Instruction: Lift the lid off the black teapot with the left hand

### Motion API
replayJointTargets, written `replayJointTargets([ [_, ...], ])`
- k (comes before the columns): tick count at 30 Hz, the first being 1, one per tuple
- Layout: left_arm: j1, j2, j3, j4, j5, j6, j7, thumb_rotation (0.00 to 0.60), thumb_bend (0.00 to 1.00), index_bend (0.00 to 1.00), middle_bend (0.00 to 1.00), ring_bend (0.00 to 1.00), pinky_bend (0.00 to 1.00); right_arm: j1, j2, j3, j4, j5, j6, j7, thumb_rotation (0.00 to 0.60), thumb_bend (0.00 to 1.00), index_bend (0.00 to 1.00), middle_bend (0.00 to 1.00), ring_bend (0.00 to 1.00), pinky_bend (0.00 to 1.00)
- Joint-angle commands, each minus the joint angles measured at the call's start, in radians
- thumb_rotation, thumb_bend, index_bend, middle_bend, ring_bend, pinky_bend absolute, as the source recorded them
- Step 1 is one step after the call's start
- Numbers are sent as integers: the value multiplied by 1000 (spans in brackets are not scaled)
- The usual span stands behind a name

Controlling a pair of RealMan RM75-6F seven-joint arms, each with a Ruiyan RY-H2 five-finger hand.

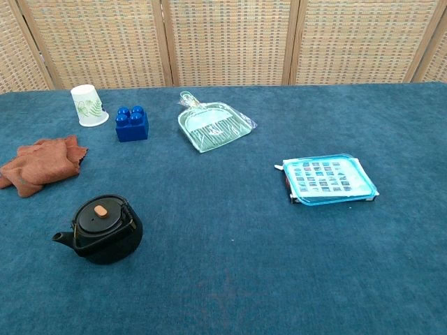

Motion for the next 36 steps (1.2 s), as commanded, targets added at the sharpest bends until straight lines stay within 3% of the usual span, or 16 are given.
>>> replayJointTargets([
  [1, -2, 0, 0, 0, -1, -3, 1, 600, 93, 0, 0, 0, 0, 0, 1, -1, -1, -1, 0, 4, 600, 0, 0, 0, 0, 0],
  [8, -18, -9, -3, 13, 5, -24, -8, 600, 95, 0, 0, 0, 0, -3, 6, -1, -2, -4, 6, 16, 600, 0, 0, 0, 0, 0],
  [15, -142, -31, -10, 98, 77, -174, -47, 600, 97, 5, 0, 0, 0, -1, 7, 6, -1, 9, 4, 22, 600, 0, 0, 0, 0, 0],
  [21, -305, -43, -2, 163, 166, -364, -104, 600, 98, 282, 0, 0, 0, 6, -2, 13, 4, 35, -13, 7, 600, 0, 0, 0, 0, 0],
  [24, -361, -59, 1, 179, 177, -435, -104, 600, 126, 366, 0, 0, 0, 12, -8, 16, 11, 48, -26, -1, 600, 0, 0, 0, 0, 0],
  [36, -481, -131, 7, 206, 156, -582, -42, 600, 321, 447, 0, 0, 0, 13, -8, 26, 20, 72, -28, 13, 600, 0, 0, 0, 0, 0],
])
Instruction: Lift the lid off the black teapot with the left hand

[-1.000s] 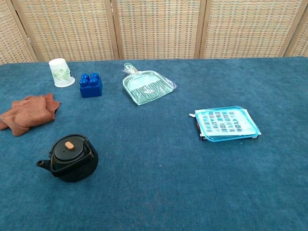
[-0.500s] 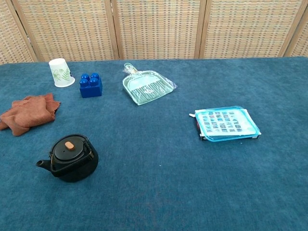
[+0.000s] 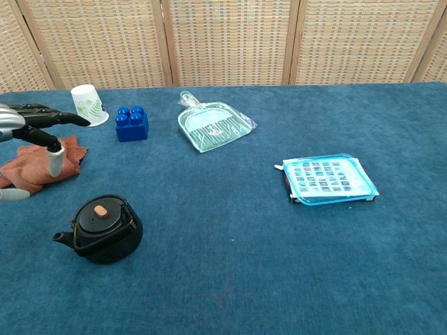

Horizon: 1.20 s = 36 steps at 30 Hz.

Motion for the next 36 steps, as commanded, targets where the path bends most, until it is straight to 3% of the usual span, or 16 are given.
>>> replayJointTargets([
  [1, -24, -27, 2, 13, -8, -25, 18, 600, 321, 448, 0, 0, 0, -1, 2, 1, 2, 2, 1, 6, 600, 0, 0, 0, 0, 0],
  [8, -57, -91, 13, 34, -19, -47, 39, 600, 324, 459, 0, 0, 0, 1, 4, 1, 6, 9, -7, 15, 600, 0, 0, 0, 0, 0],
  [15, -89, -132, 11, 31, -58, -88, 83, 600, 398, 470, 0, 0, 0, 2, 7, 1, 7, 9, -9, 27, 600, 0, 0, 0, 0, 0],
  [36, -120, -192, 19, 35, -149, -113, 173, 600, 402, 485, 0, 0, 0, 4, 16, 1, 8, 16, -18, 49, 600, 0, 0, 0, 0, 0],
])
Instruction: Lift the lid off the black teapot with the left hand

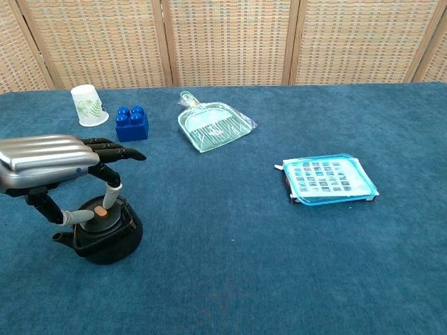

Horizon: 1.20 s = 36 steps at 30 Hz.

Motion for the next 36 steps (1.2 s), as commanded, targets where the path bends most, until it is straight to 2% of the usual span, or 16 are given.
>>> replayJointTargets([
  [1, -3, -5, 2, 2, -5, 0, 7, 600, 402, 485, 0, 0, 0, 0, 0, 0, -1, 0, 1, -1, 600, 0, 0, 0, 0, 0],
  [7, -7, -14, 5, 4, -15, 3, 11, 600, 402, 499, 0, 0, 0, 0, -1, -1, -1, 0, -1, -1, 600, 0, 0, 0, 0, 0],
  [14, -11, -24, 8, 8, -26, 8, 21, 600, 447, 591, 0, 0, 0, 1, 1, -2, 0, -1, -2, 4, 600, 0, 0, 0, 0, 0],
  [20, -13, -18, 4, -6, -35, 23, 26, 600, 465, 595, 0, 0, 0, 1, 3, -2, 0, -1, -2, 9, 600, 0, 0, 0, 0, 0],
  [29, -5, 70, -39, -97, -59, 93, 17, 600, 471, 597, 0, 0, 0, 1, 4, -5, -3, -3, -4, 7, 600, 0, 0, 0, 0, 0],
  [33, -13, 84, -67, -86, -97, 91, -24, 600, 477, 597, 0, 0, 0, 1, 3, -6, -4, -4, -5, 5, 600, 0, 0, 0, 0, 0],
  [36, -25, 74, -76, -39, -110, 73, -74, 600, 485, 598, 0, 0, 0, 2, 3, -7, -5, -5, -7, 4, 600, 0, 0, 0, 0, 0],
])
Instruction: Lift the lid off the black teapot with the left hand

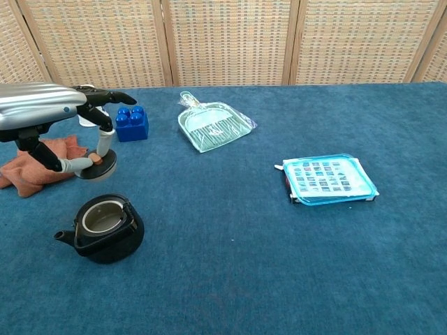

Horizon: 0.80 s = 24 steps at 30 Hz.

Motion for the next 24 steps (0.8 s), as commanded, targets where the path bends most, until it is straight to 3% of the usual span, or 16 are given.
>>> replayJointTargets([
  [1, -16, -12, -13, 59, -20, -22, -47, 600, 485, 598, 0, 0, 0, 0, 0, 0, 0, 0, -1, -1, 600, 0, 0, 0, 0, 0],
  [6, -38, -76, -14, 184, -73, -86, -70, 600, 485, 598, 0, 0, 0, 3, -1, 0, 0, 6, -9, 1, 600, 0, 0, 0, 0, 0],
  [10, -63, -188, -18, 350, -120, -143, -85, 600, 485, 598, 0, 0, 0, 5, 2, 2, 3, 15, -16, 12, 600, 0, 0, 0, 0, 0],
  [17, -79, -252, -19, 412, -140, -160, -71, 600, 485, 586, 0, 0, 0, 10, 4, 5, 7, 25, -27, 22, 600, 0, 0, 0, 0, 0],
  [19, -82, -257, -22, 405, -166, -174, -46, 600, 485, 457, 0, 0, 0, 10, 5, 5, 7, 26, -27, 23, 600, 0, 0, 0, 0, 0],
  [21, -84, -257, -26, 390, -194, -183, -13, 600, 476, 188, 0, 0, 0, 9, 6, 5, 6, 26, -26, 26, 600, 0, 0, 0, 0, 0],
  [24, -84, -248, -30, 359, -231, -185, 33, 600, 364, 5, 0, 0, 0, 9, 7, 5, 6, 25, -25, 27, 600, 0, 0, 0, 0, 0],
])
